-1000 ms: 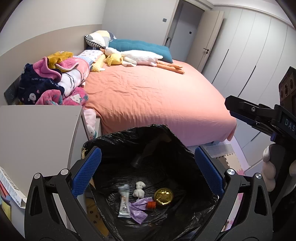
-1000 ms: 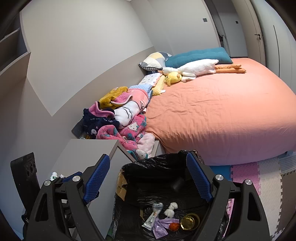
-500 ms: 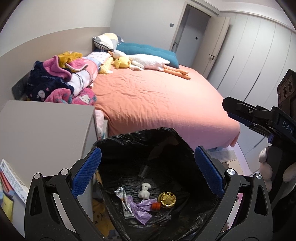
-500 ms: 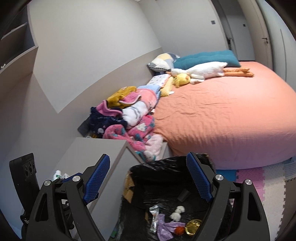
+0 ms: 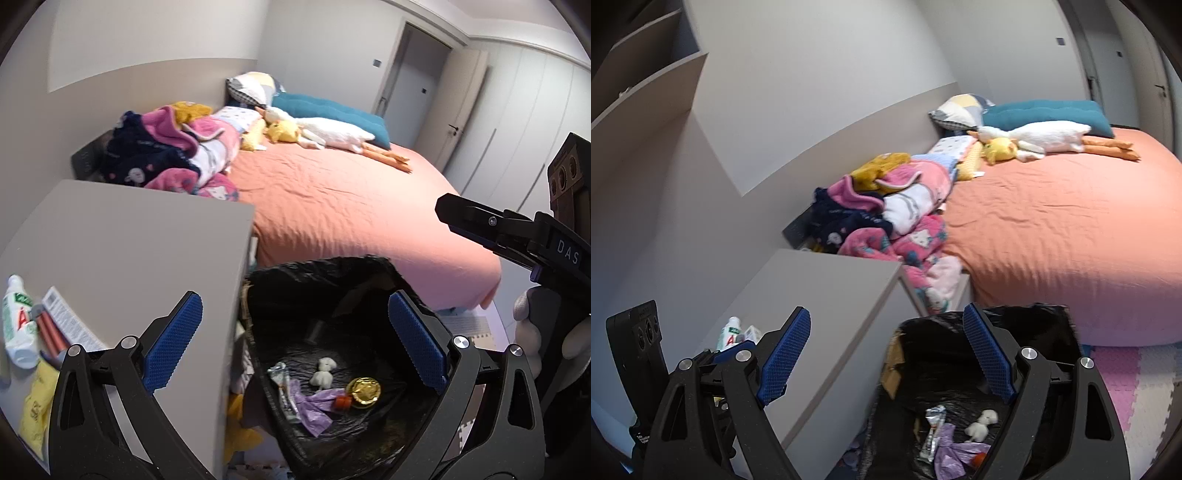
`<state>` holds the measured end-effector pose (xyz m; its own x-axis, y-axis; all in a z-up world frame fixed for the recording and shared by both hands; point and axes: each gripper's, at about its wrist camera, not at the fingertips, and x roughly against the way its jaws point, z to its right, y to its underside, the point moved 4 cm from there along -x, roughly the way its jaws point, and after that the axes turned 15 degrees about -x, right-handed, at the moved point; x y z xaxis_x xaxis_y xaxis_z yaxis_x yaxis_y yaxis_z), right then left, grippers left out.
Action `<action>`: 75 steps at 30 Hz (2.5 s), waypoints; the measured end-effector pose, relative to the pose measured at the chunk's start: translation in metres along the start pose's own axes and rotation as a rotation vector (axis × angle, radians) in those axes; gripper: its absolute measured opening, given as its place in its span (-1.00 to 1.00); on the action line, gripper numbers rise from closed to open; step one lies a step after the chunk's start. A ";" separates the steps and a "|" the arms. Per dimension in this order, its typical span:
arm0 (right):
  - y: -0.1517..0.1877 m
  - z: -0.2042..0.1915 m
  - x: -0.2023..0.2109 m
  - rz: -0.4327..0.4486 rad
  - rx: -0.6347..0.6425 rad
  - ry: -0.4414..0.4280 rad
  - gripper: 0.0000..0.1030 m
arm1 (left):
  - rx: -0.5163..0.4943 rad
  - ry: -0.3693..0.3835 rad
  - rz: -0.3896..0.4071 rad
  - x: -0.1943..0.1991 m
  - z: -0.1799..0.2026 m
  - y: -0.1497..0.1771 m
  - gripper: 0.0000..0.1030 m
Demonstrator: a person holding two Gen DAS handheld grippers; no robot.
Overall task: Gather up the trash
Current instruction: 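Move both tools back over the table toward the yellow bag and white box, then grasp the yellow snack bag with the left tool while the right tool grasps the white box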
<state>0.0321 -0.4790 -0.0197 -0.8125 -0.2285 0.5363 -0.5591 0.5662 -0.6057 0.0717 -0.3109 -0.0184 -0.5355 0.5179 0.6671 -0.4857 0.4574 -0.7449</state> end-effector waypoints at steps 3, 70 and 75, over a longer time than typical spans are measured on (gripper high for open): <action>0.007 -0.017 -0.009 -0.020 0.027 -0.023 0.65 | 0.019 -0.022 0.001 0.008 -0.012 0.008 0.89; 0.182 -0.198 -0.230 -0.465 0.393 -0.020 -0.24 | 0.258 -0.293 -0.254 0.056 -0.211 0.192 0.17; 0.183 -0.196 -0.232 -0.472 0.385 -0.033 -0.33 | 0.256 -0.292 -0.239 0.055 -0.211 0.191 -0.29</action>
<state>0.1508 -0.1667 -0.1398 -0.4639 -0.4127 0.7839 -0.8746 0.0725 -0.4794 0.0954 -0.0424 -0.1248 -0.5419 0.1772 0.8216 -0.7549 0.3271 -0.5685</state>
